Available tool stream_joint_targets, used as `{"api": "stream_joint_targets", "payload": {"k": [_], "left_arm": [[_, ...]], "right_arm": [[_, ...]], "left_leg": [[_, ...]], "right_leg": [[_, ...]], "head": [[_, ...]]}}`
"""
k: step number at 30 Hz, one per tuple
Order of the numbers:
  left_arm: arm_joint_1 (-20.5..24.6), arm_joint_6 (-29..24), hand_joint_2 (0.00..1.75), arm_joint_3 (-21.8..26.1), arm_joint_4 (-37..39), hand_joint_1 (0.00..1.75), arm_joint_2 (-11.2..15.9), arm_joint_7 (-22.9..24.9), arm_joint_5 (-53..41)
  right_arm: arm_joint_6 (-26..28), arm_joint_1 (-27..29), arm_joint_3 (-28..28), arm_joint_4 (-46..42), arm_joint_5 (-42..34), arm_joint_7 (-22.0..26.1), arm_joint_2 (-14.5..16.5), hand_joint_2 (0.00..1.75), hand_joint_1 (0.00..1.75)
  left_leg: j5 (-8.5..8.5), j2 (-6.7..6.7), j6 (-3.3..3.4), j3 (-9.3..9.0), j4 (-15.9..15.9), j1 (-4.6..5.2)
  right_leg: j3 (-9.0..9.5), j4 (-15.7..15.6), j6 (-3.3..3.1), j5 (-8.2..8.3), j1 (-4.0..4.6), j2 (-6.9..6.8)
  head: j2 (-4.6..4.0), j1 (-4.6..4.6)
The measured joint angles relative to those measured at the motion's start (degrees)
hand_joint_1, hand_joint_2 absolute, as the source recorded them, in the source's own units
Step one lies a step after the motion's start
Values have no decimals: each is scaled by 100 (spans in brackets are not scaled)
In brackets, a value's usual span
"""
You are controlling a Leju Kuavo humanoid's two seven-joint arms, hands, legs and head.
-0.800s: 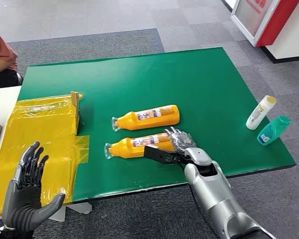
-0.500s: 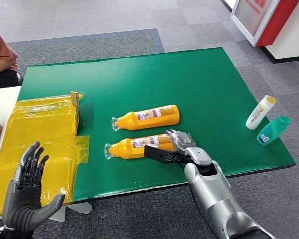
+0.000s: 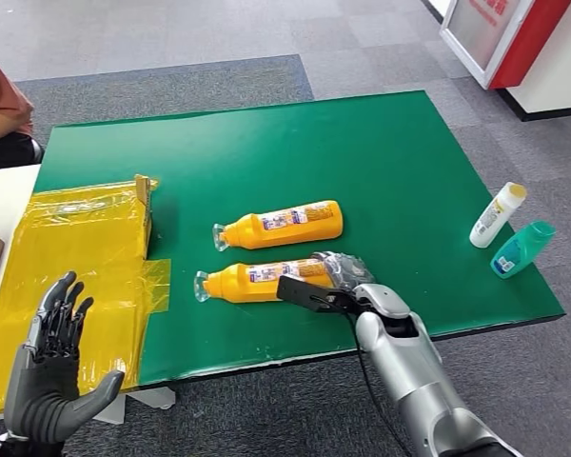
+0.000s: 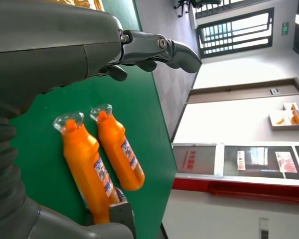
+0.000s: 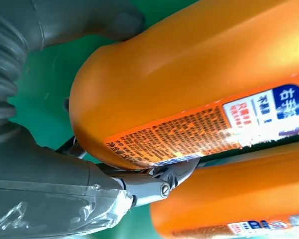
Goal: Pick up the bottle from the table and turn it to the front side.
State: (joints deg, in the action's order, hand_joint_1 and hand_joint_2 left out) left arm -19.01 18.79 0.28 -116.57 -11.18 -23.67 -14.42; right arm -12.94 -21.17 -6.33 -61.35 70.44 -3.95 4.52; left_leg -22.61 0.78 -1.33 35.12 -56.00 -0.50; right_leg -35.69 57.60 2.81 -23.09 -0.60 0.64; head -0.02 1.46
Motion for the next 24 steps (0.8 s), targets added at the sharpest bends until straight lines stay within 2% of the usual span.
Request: {"api": "stream_joint_targets", "payload": {"k": [4, 14, 16, 21, 24], "left_arm": [[45, -31, 175, -49, 116, 0, 92, -122, 109], [167, -134, 175, -263, 541, 0, 439, -169, 311], [173, -152, 175, -292, 598, 0, 484, -166, 326], [177, -162, 175, -310, 620, 0, 501, -165, 346], [309, -105, 175, -462, 789, 0, 465, 94, 820]], "right_arm": [[-161, 185, 263, -24, -1393, 510, -23, 175, 175], [-635, 562, 471, -523, -4904, 1139, -432, 175, 175], [-645, 605, 471, -597, -5241, 1184, -492, 175, 175], [-626, 628, 471, -643, -5399, 1195, -523, 175, 175], [-337, 674, 453, -1044, -6048, 1117, -556, 175, 175]], "left_leg": [[0, 0, 0, 1, 0, 0], [-1, 0, 1, 2, 0, 1], [-1, 0, 1, 2, 0, 1], [-1, 0, 1, 2, 0, 1], [0, 0, 1, 3, 0, 1]], "right_leg": [[-1, 0, 0, 0, 0, 0], [-2, -1, 0, 0, -2, 0], [-2, -1, 0, 0, -2, 0], [-2, -1, 0, 0, -2, 0], [-1, 0, 0, 1, -2, 1]], "head": [[0, 0], [0, -1], [0, 0], [0, 0], [0, -1]]}}
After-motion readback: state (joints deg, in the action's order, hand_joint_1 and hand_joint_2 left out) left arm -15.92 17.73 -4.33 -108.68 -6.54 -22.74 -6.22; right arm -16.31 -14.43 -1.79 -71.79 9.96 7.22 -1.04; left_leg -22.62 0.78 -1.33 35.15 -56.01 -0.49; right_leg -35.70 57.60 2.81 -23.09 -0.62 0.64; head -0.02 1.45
